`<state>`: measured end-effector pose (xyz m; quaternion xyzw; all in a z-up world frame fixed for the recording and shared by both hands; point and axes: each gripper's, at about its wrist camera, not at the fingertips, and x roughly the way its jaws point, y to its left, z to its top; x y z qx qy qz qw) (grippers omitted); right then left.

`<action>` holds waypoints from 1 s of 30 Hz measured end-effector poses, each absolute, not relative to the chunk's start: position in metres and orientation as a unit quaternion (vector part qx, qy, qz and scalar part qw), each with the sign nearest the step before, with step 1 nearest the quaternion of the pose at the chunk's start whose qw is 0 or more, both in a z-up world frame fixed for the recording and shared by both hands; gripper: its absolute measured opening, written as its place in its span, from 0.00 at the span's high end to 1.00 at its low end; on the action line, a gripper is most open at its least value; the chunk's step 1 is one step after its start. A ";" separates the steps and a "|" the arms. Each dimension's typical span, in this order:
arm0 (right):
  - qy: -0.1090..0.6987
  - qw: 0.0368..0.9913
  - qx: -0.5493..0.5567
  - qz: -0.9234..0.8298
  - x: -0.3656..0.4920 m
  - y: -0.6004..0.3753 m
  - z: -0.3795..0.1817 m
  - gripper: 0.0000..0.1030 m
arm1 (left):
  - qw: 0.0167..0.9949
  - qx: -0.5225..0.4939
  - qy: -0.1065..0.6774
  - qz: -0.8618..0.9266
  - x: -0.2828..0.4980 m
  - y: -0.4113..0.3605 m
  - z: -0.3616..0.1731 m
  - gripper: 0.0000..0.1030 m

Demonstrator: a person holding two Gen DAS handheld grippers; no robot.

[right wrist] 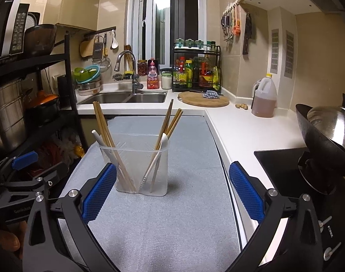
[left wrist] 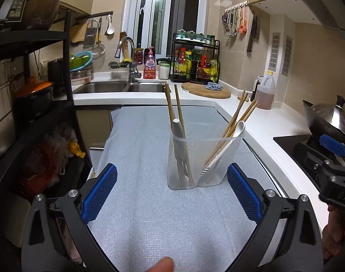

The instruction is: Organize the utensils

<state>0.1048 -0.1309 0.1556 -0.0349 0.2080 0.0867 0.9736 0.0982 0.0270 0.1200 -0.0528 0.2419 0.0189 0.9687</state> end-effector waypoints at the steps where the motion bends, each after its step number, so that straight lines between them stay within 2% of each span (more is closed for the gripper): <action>1: 0.209 0.974 -0.036 0.084 0.105 -0.132 0.156 0.05 | 0.969 -0.054 0.241 0.022 0.098 0.027 0.119 0.08; 30: 0.220 0.970 -0.043 0.089 0.104 -0.122 0.146 0.05 | 0.970 -0.052 0.238 0.022 0.099 0.028 0.114 0.08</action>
